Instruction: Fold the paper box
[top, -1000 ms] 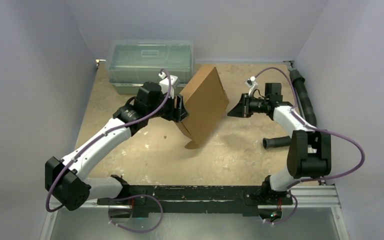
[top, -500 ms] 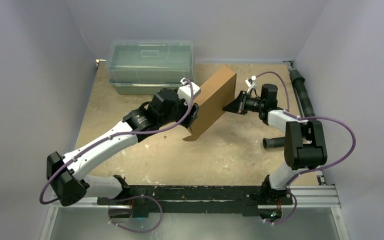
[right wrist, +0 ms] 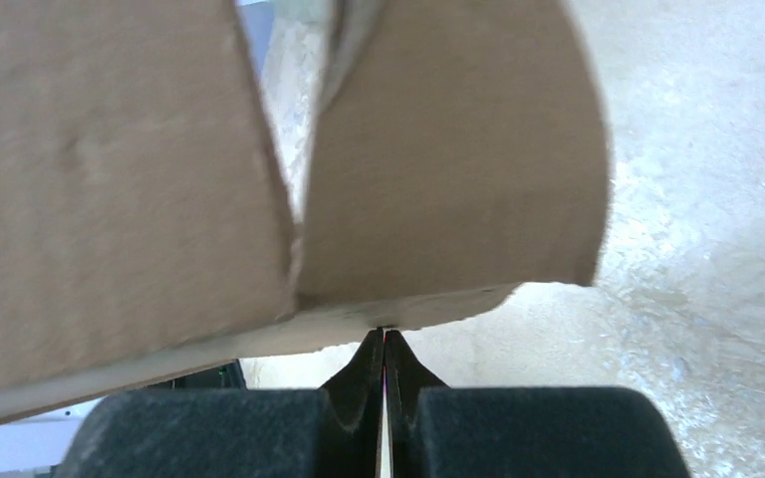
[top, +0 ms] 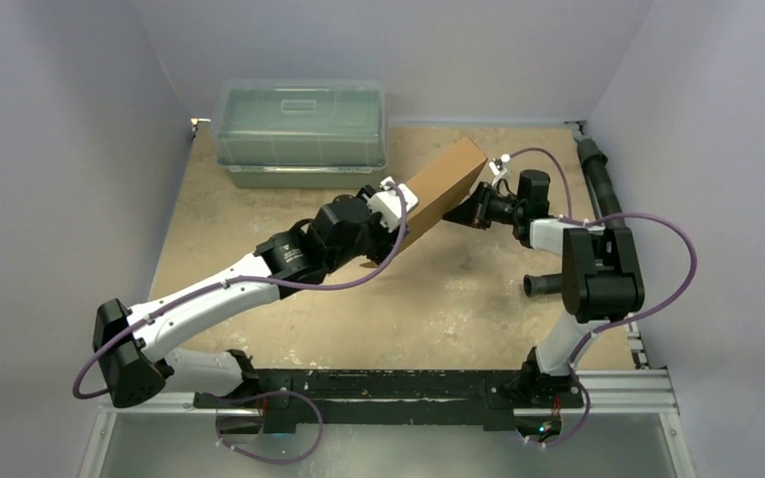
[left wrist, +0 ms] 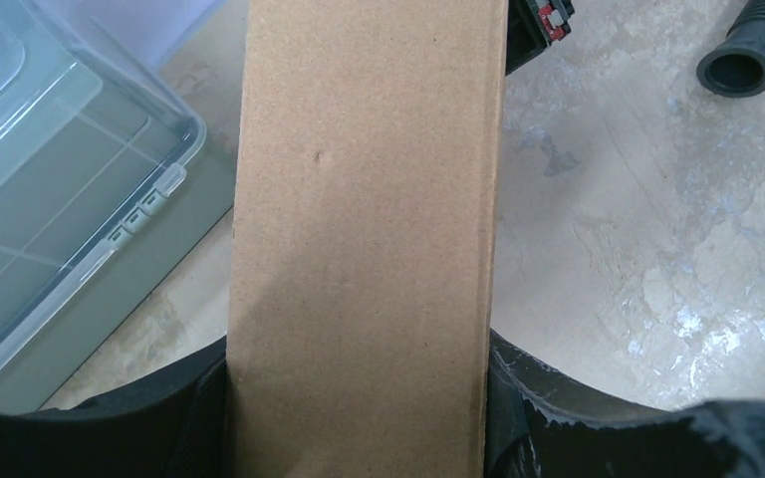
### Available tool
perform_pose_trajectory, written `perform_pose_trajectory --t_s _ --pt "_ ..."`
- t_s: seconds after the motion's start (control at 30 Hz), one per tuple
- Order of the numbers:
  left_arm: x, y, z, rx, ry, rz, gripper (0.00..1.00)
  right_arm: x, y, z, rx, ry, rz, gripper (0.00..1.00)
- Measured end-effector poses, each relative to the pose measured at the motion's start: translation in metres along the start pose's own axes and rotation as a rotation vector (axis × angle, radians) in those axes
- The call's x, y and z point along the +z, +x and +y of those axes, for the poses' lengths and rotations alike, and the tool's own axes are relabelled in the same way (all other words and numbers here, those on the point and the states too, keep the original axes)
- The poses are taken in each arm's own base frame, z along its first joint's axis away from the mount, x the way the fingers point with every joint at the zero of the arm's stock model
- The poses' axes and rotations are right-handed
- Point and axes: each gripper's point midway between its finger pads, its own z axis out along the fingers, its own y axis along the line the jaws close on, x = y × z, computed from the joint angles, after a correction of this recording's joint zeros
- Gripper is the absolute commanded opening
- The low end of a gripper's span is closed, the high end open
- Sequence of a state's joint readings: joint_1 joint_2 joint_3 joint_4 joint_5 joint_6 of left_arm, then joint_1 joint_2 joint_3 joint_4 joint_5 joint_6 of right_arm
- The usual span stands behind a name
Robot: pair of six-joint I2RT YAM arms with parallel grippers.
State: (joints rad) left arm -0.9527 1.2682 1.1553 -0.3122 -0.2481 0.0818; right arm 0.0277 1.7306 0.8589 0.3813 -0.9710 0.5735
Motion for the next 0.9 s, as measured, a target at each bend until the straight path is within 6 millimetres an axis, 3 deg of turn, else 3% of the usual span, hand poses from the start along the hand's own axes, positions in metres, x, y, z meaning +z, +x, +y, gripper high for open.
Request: perform_pose_trajectory --t_s 0.43,0.77,0.9 --pt "-0.002 0.008 -0.037 0.196 -0.088 -0.001 0.16 0.010 0.004 -0.019 0.122 -0.022 0.004 0.03" --pt "0.009 0.050 -0.058 0.313 -0.164 0.045 0.16 0.016 0.022 -0.044 0.200 0.018 0.041 0.04" --pt "0.010 0.057 -0.067 0.364 -0.183 0.062 0.16 0.017 0.029 -0.053 0.224 0.034 0.055 0.04"
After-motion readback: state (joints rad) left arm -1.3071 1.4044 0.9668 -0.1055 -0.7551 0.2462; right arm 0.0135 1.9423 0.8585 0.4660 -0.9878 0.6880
